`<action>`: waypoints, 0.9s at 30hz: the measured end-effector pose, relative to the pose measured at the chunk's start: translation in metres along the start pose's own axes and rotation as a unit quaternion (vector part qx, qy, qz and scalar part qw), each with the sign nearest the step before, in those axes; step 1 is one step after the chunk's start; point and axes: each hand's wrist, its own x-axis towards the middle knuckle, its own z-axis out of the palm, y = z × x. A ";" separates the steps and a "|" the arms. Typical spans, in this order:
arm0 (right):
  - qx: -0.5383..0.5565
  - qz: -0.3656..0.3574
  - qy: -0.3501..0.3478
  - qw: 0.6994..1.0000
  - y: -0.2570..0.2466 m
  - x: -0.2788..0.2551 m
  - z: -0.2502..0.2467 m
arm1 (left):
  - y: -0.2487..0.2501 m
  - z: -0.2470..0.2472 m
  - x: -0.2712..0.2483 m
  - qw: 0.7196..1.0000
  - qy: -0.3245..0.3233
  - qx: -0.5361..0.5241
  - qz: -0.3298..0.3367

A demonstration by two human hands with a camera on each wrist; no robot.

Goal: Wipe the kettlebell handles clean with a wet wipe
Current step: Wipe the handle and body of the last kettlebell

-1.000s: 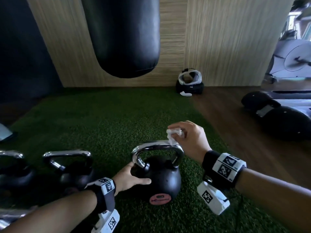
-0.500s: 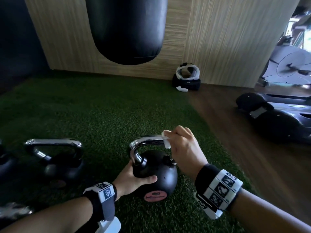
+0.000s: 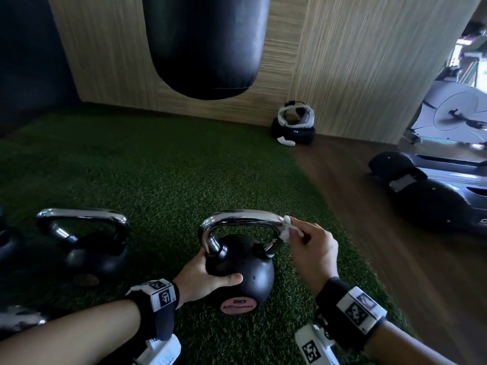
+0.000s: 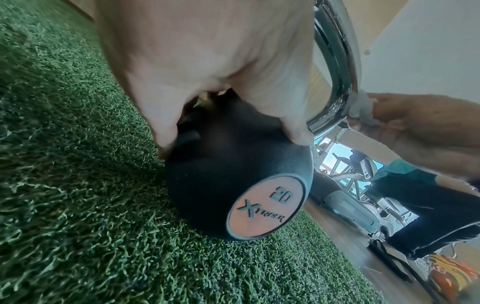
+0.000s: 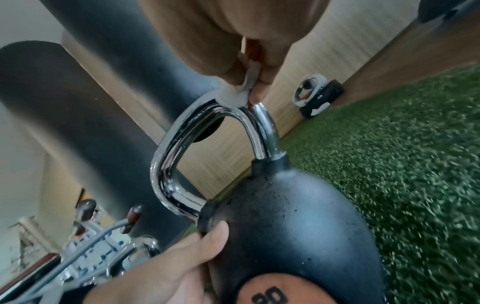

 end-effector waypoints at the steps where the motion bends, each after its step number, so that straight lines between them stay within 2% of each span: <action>1: 0.009 0.012 -0.002 1.000 0.000 -0.001 -0.001 | 0.000 0.000 0.001 1.000 0.000 -0.001 0.000; 4: 0.069 0.084 0.007 0.994 0.005 -0.006 0.003 | -0.005 0.000 0.003 1.000 0.007 0.009 -0.007; 6: 0.134 0.187 -0.022 0.973 0.015 -0.008 0.007 | -0.006 0.000 0.004 1.000 0.007 0.014 -0.011; 7: 0.196 0.254 -0.047 0.946 0.019 -0.008 0.010 | -0.004 0.000 0.003 1.000 0.005 0.015 -0.013; 9: 0.347 0.384 -0.076 0.853 0.021 -0.010 0.018 | 0.000 -0.003 0.002 0.999 -0.007 0.037 -0.018; 10: 0.392 0.424 -0.077 0.813 0.020 -0.011 0.020 | 0.004 -0.005 0.000 0.998 -0.013 0.053 -0.024; 11: 0.409 0.444 -0.078 0.793 0.018 -0.012 0.023 | 0.007 -0.006 -0.001 0.997 -0.013 0.065 -0.028; 16: 0.386 0.469 -0.104 0.788 0.019 -0.017 0.018 | 0.025 -0.010 -0.009 0.980 -0.031 0.180 -0.074; 19: 0.378 0.488 -0.144 0.773 0.018 -0.020 0.010 | 0.046 -0.014 -0.020 0.937 -0.106 0.300 -0.147; 20: 0.389 0.486 -0.166 0.765 0.014 -0.020 0.006 | 0.052 -0.016 -0.022 0.931 -0.136 0.299 -0.159; 22: 0.414 0.464 -0.212 0.754 -0.001 -0.019 -0.002 | 0.061 -0.015 -0.024 0.957 -0.173 0.188 -0.136; 24: 0.449 0.417 -0.251 0.749 -0.021 -0.017 -0.012 | 0.074 -0.013 -0.031 0.984 -0.146 0.014 -0.101; 25: 0.467 0.387 -0.267 0.748 -0.031 -0.015 -0.016 | 0.080 -0.012 -0.035 0.985 -0.124 -0.072 -0.092; 27: 0.477 0.315 -0.297 0.765 -0.044 -0.012 -0.021 | 0.092 -0.009 -0.041 0.966 -0.107 -0.221 -0.085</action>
